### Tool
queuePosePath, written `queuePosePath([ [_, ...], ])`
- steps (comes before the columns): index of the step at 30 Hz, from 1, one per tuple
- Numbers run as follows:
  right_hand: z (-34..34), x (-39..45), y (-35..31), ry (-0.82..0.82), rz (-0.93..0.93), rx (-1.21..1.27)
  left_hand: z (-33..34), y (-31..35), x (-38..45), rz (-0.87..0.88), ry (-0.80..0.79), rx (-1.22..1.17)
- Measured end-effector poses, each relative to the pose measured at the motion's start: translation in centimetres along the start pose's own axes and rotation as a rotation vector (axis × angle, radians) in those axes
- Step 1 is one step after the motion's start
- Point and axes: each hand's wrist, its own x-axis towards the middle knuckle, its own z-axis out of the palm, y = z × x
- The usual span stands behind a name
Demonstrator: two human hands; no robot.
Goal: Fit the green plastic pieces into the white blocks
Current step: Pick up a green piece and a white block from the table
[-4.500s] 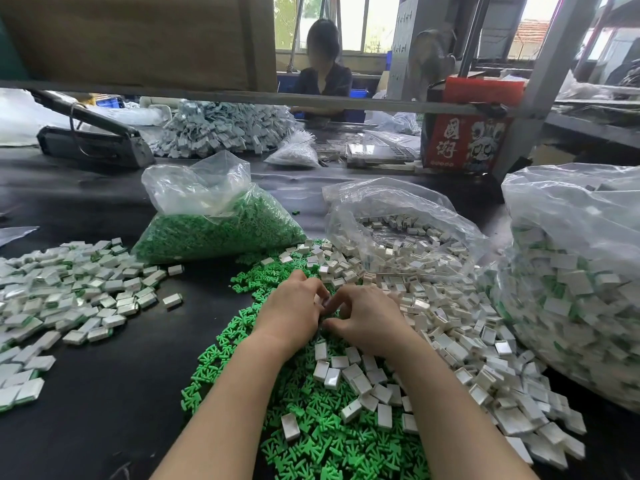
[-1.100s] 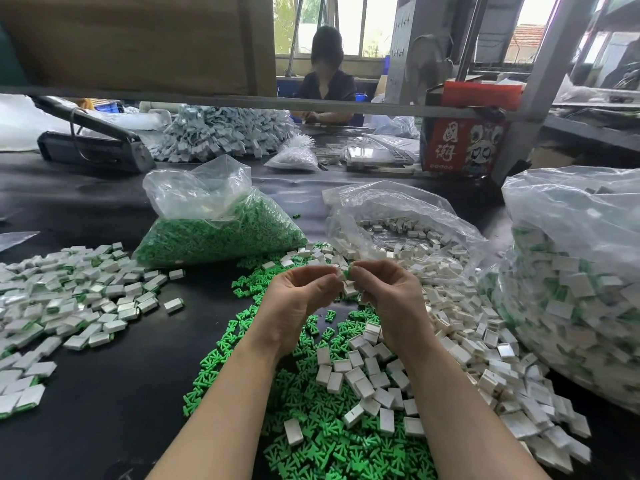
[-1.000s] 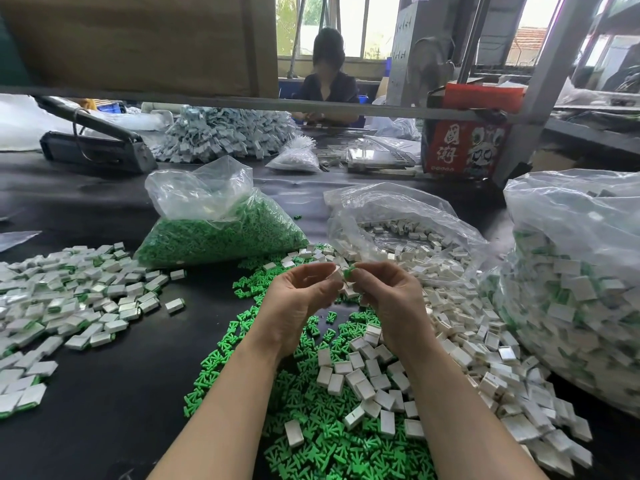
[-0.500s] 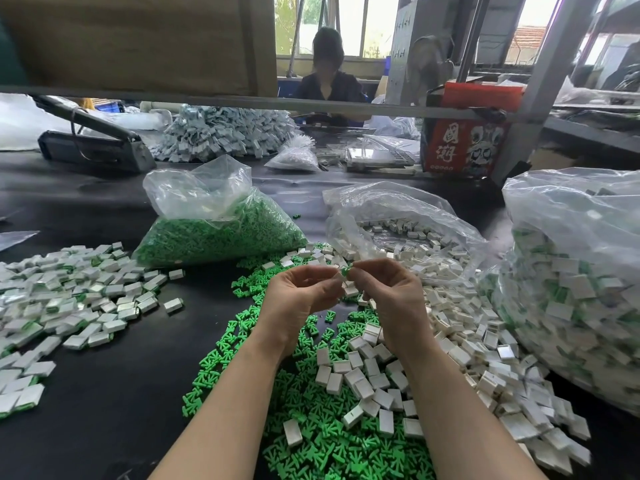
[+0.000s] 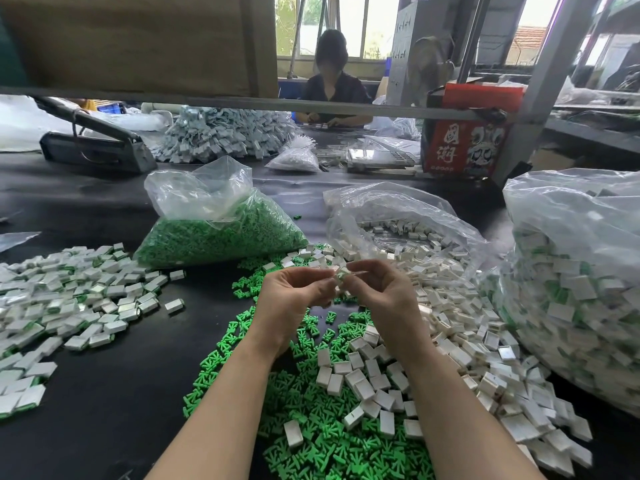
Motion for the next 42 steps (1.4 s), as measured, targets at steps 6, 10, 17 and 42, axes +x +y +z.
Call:
queuePosePath([
  [6,0.8,0.0,0.3,-0.080,-0.023,-0.287,-0.2,-0.1,0.1,0.029,-0.011,0.078],
  [10,0.8,-0.1,0.2,-0.069,-0.016,-0.205,-0.1,-0.3,0.2,0.010,-0.054,0.216],
  [17,0.8,-0.1,0.6,-0.079,-0.023,-0.345,1.1,-0.4,-0.5,-0.052,-0.212,0.393],
  [42,1.0,-0.8,0.4,-0.155,0.003,-0.701,2.0,-1.4,-0.5,0.007,-0.218,0.629],
])
